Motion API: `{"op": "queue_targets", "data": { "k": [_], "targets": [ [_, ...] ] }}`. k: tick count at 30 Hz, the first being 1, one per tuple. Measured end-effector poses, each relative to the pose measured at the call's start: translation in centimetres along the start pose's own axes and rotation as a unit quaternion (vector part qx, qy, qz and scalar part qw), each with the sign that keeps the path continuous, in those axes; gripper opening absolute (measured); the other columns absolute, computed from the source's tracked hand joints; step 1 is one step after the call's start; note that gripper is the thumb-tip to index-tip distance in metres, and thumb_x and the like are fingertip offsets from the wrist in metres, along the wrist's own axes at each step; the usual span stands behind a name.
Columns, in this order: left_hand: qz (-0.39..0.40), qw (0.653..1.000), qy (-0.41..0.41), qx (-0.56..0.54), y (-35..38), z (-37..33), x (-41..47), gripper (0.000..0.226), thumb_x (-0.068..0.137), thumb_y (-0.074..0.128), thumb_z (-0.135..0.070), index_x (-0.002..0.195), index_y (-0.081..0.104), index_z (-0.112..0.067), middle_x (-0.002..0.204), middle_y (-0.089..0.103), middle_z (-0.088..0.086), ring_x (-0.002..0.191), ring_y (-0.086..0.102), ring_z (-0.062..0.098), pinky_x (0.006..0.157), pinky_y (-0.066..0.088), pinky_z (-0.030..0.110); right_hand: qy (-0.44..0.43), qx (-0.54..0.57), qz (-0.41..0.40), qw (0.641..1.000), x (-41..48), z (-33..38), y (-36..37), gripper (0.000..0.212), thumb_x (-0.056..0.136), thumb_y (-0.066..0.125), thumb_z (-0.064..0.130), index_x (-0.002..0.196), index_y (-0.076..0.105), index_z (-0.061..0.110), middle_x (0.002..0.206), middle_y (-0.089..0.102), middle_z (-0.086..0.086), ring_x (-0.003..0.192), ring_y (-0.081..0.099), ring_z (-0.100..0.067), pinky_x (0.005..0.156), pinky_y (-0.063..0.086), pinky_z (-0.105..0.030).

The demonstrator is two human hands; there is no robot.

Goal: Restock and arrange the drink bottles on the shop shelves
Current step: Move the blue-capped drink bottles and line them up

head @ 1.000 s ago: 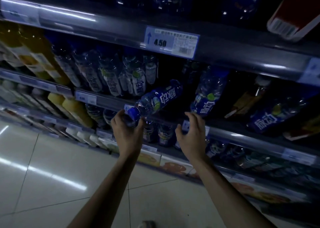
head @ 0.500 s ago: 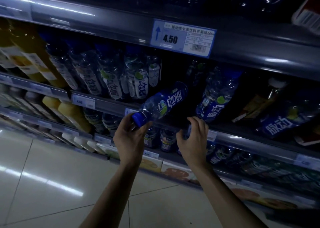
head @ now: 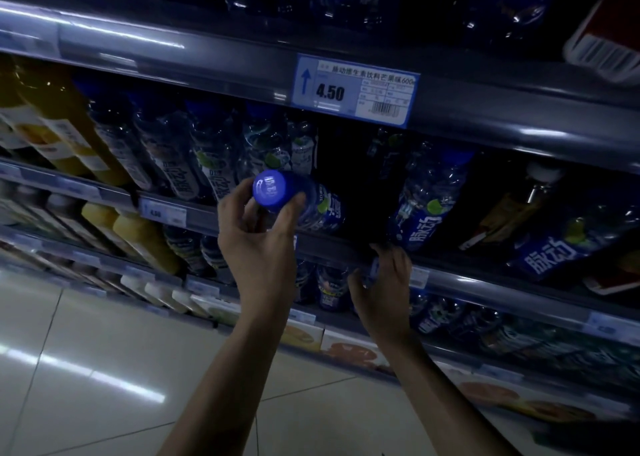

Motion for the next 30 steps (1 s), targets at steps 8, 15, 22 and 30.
{"op": "queue_targets", "data": {
  "k": [8,15,22,30],
  "targets": [
    [0.070,0.992,0.066,0.087,3.4,0.0,1.2,0.042,0.082,0.073,-0.029,0.121,0.059,-0.021,0.118,0.052,-0.007,0.107,0.059,0.011,0.085,0.050,0.028,-0.009,-0.025,-0.021,0.999,0.0,-0.2,0.1,0.048,0.077,0.059,0.019,0.122,0.055,0.002,0.123,0.053,-0.015,0.119,0.042,-0.028,0.099,0.039,-0.037],
    [0.097,0.990,0.059,0.079,5.5,0.6,3.3,0.019,0.088,0.066,-0.032,0.105,0.058,-0.029,0.107,0.051,-0.005,0.094,0.054,0.010,0.077,0.044,0.038,-0.004,-0.016,-0.011,1.000,-0.1,-0.4,0.4,0.048,0.081,0.056,0.022,0.126,0.050,0.008,0.127,0.049,-0.009,0.125,0.037,-0.023,0.101,0.035,-0.033],
    [0.115,0.992,0.012,0.046,7.0,2.0,3.7,0.026,0.084,0.071,-0.034,0.098,0.055,-0.020,0.096,0.052,-0.002,0.079,0.051,0.005,0.070,0.038,0.019,-0.011,-0.010,-0.016,1.000,-0.2,-0.3,0.3,0.048,0.080,0.056,0.021,0.126,0.051,0.007,0.128,0.048,-0.009,0.125,0.037,-0.022,0.101,0.035,-0.032],
    [0.121,0.991,-0.005,0.050,8.6,3.3,3.6,0.048,0.078,0.076,-0.034,0.119,0.052,-0.030,0.121,0.056,-0.007,0.109,0.055,0.002,0.090,0.049,0.022,-0.022,-0.022,-0.027,0.999,-0.2,-0.2,0.2,0.049,0.078,0.059,0.019,0.125,0.053,0.005,0.126,0.050,-0.010,0.122,0.040,-0.022,0.100,0.028,-0.020]
  ]
}}
Point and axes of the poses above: each hand's wrist, its own x-axis towards the middle knuckle, its own y-axis out of the palm, z = x × y, the point moved 5 cm from there along x, towards the middle knuckle
